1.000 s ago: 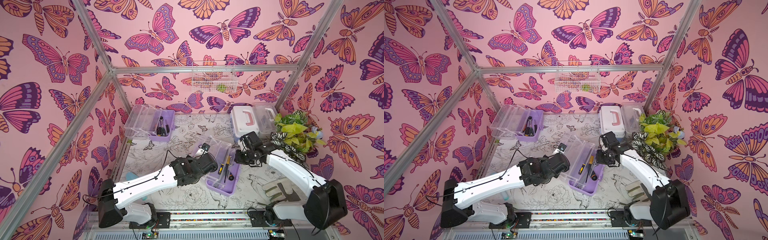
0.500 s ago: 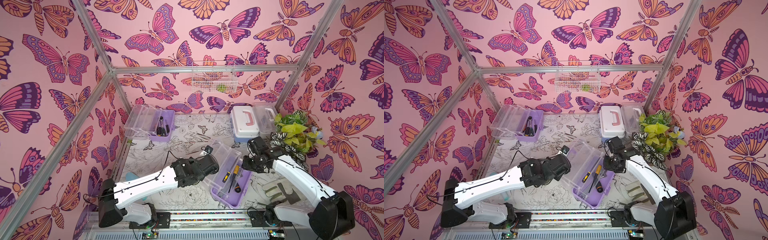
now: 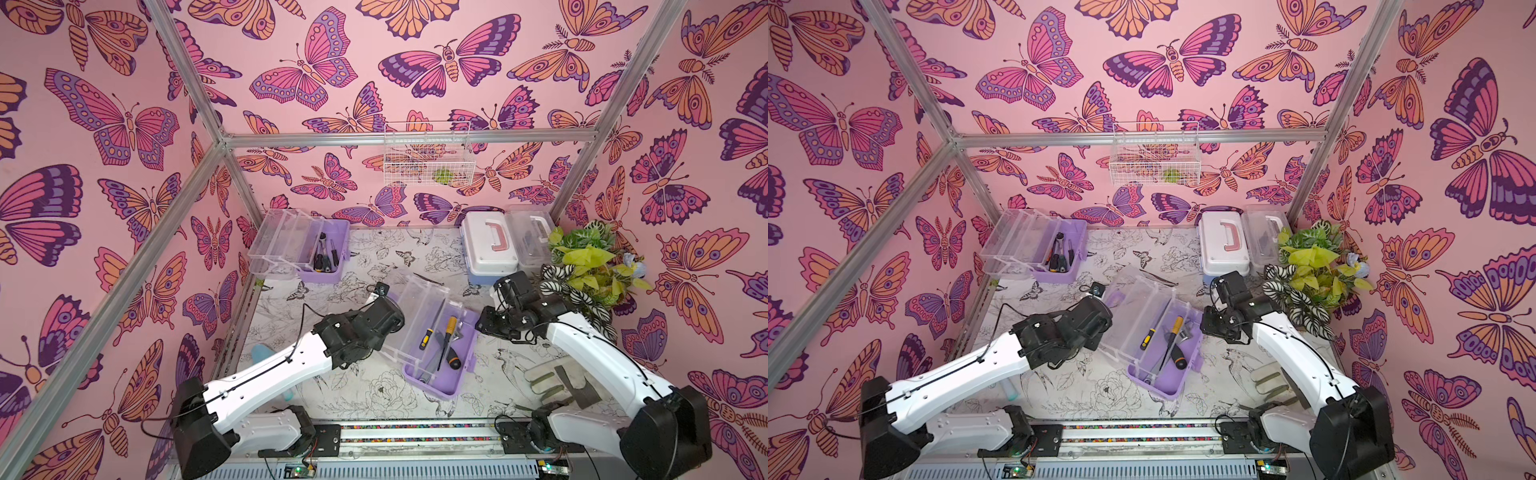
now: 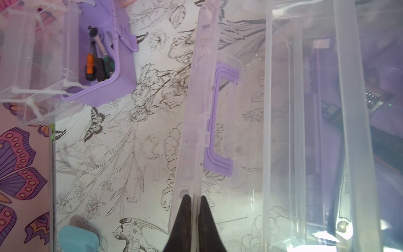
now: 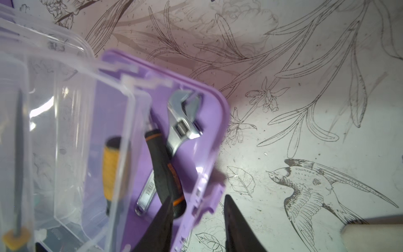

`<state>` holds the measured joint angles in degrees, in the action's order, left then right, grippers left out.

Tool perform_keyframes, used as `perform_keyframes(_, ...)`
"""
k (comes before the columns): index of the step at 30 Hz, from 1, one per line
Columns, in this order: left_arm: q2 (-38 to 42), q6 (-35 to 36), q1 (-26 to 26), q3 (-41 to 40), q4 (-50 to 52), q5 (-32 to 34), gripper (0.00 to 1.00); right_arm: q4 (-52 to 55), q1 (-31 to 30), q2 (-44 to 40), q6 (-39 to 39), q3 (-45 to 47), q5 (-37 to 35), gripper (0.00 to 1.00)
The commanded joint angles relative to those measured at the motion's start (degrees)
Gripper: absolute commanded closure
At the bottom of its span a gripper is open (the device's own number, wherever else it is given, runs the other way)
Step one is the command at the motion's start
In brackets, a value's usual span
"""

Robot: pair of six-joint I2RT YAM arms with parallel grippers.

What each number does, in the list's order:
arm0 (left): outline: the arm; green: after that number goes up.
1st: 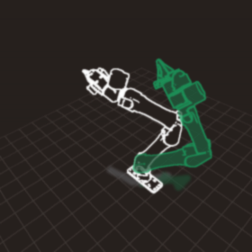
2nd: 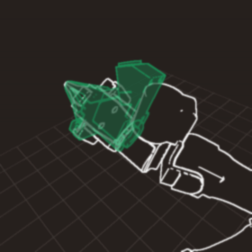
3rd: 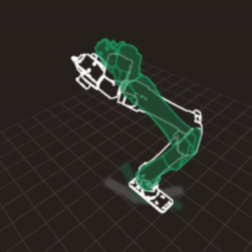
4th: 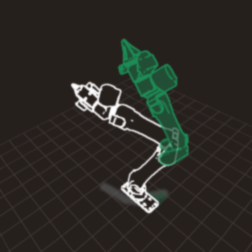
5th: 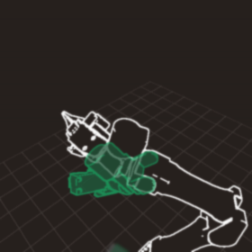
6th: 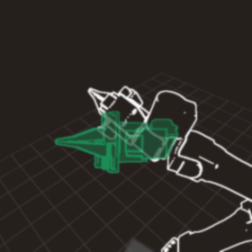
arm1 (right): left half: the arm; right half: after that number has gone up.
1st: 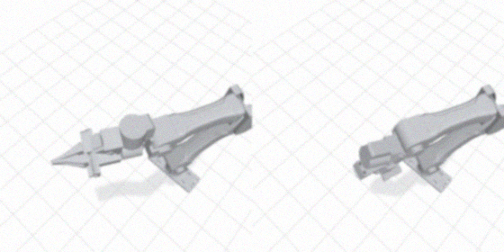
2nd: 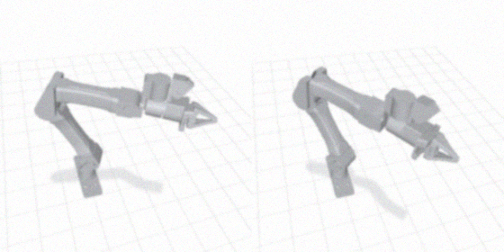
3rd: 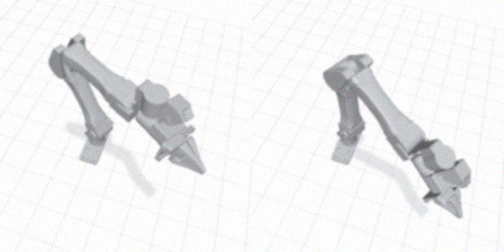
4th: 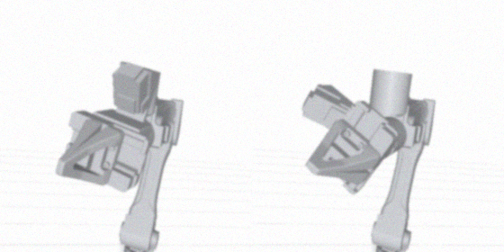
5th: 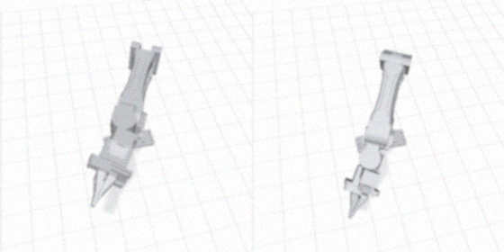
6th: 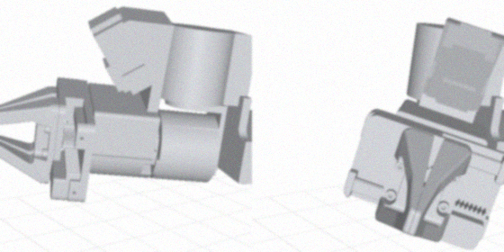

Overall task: Close toolboxes
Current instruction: Close the toolbox lid.

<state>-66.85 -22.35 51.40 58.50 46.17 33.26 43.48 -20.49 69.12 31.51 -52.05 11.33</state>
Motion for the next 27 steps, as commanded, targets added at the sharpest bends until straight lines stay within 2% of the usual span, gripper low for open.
perform_keyframes(1, 3.81, -4.25, -3.22, -1.86, -1.97, 8.56, 1.0, -0.15, -1.61, 1.17, -0.14, -0.08, 1.92, 0.6)
perform_keyframes(5, 6.33, -4.48, -3.76, -3.04, -2.27, 7.65, 1.0, -6.07, -4.4, 3.6, 1.07, 1.41, 4.86, 0.62)
perform_keyframes(13, 4.63, -0.21, -3.41, -1.68, -2.58, 2.28, 1.0, -18.73, -8.59, 13.59, 1.63, -1.25, 11.27, 0.68)
perform_keyframes(21, 3.77, 1.91, -2.1, 0.06, -2.2, 2.19, 1.0, -21.45, -8.75, 19.07, 1.1, -3.07, 11.96, 0.71)
perform_keyframes(27, 1.61, 4.87, 1.13, 3.01, -1.89, 2.39, 1.0, -21.94, -8.77, 21.87, 0.84, -3.23, 12.29, 0.78)
